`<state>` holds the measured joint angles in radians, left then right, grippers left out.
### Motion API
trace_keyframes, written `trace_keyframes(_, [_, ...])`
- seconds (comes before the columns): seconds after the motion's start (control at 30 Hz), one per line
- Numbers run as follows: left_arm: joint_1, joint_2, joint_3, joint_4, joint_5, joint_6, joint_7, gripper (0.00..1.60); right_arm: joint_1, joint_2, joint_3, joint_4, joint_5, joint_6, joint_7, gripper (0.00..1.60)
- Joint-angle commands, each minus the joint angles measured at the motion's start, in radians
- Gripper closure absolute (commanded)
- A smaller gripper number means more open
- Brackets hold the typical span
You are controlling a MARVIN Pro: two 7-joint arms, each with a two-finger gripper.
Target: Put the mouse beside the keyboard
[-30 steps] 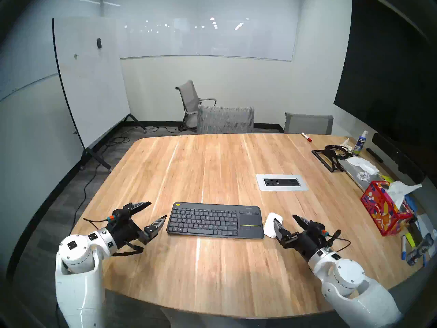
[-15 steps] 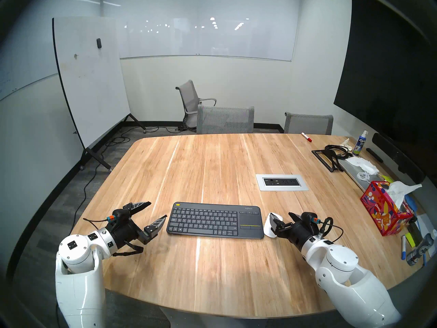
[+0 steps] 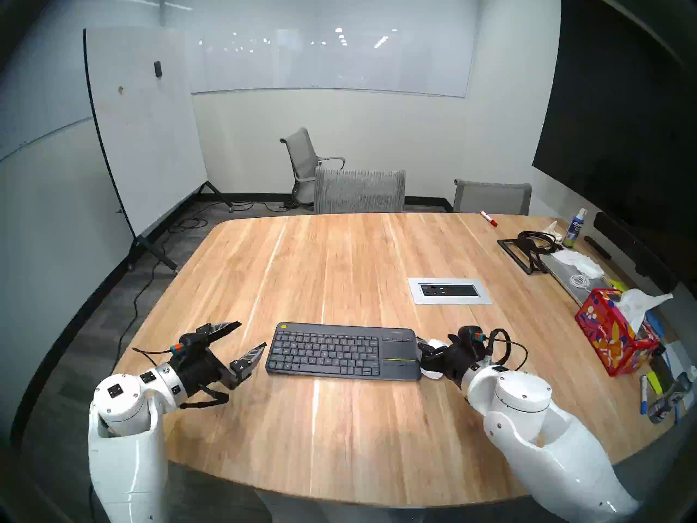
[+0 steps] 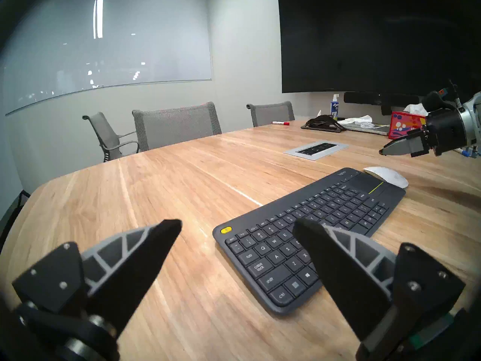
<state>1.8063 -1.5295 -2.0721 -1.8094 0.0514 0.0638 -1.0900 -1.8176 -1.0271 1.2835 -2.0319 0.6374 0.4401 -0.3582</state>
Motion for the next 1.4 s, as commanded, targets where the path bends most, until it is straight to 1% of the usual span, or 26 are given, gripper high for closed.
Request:
trace_keyframes(0.0, [0.001, 0.000, -0.003, -0.019, 0.000, 0.000, 0.001, 0.00, 0.074, -0.114, -0.048, -0.009, 0.020, 0.017, -0.120, 0.00])
trace_keyframes(0.03, [0.001, 0.000, -0.003, -0.019, 0.000, 0.000, 0.001, 0.00, 0.075, -0.140, -0.049, -0.005, 0.015, 0.023, -0.142, 0.00])
trace_keyframes(0.07, [0.001, 0.000, -0.003, -0.019, 0.000, 0.000, 0.001, 0.00, 0.080, -0.157, -0.058, 0.000, 0.015, 0.023, -0.182, 0.00])
trace_keyframes(0.1, [0.001, 0.000, -0.003, -0.020, 0.000, 0.001, 0.001, 0.00, 0.082, -0.163, -0.062, 0.004, 0.021, 0.015, -0.200, 0.00])
trace_keyframes(0.13, [0.001, 0.000, -0.003, -0.020, 0.000, 0.001, 0.001, 0.00, 0.082, -0.163, -0.062, 0.004, 0.021, 0.015, -0.200, 0.00])
trace_keyframes(0.17, [0.002, 0.000, -0.003, -0.020, 0.000, 0.001, 0.001, 0.00, 0.083, -0.181, -0.063, 0.014, 0.001, -0.007, -0.225, 0.00])
trace_keyframes(0.23, [0.002, 0.000, -0.003, -0.020, 0.000, 0.001, 0.001, 0.00, 0.083, -0.182, -0.062, 0.010, 0.004, -0.005, -0.236, 0.00])
trace_keyframes(0.33, [0.002, 0.000, -0.003, -0.021, 0.000, 0.001, 0.001, 0.00, 0.072, -0.174, -0.061, -0.022, 0.007, -0.005, -0.257, 0.00])
trace_keyframes(0.43, [0.002, -0.001, -0.003, -0.021, 0.000, 0.001, 0.002, 0.00, 0.069, -0.172, -0.060, -0.029, 0.008, -0.005, -0.263, 0.00])
trace_keyframes(0.63, [0.002, -0.001, -0.003, -0.021, 0.001, 0.002, 0.002, 0.00, 0.034, -0.149, -0.049, -0.071, 0.007, 0.003, -0.273, 0.00])
trace_keyframes(0.87, [0.002, -0.001, -0.003, -0.021, 0.001, 0.002, 0.002, 0.00, -0.039, -0.127, -0.051, -0.126, 0.011, 0.011, -0.279, 0.00])
trace_keyframes(1.07, [0.002, -0.001, -0.003, -0.022, 0.001, 0.002, 0.002, 0.00, -0.059, -0.116, -0.046, -0.133, 0.011, 0.003, -0.276, 0.00])
trace_keyframes(1.23, [0.002, -0.001, -0.003, -0.022, 0.001, 0.002, 0.002, 0.00, -0.065, -0.096, -0.002, -0.117, 0.026, -0.017, -0.263, 0.00])
trace_keyframes(1.37, [0.002, -0.001, -0.003, -0.022, 0.001, 0.002, 0.002, 0.00, -0.071, -0.093, 0.009, -0.108, 0.030, -0.028, -0.254, 0.00])
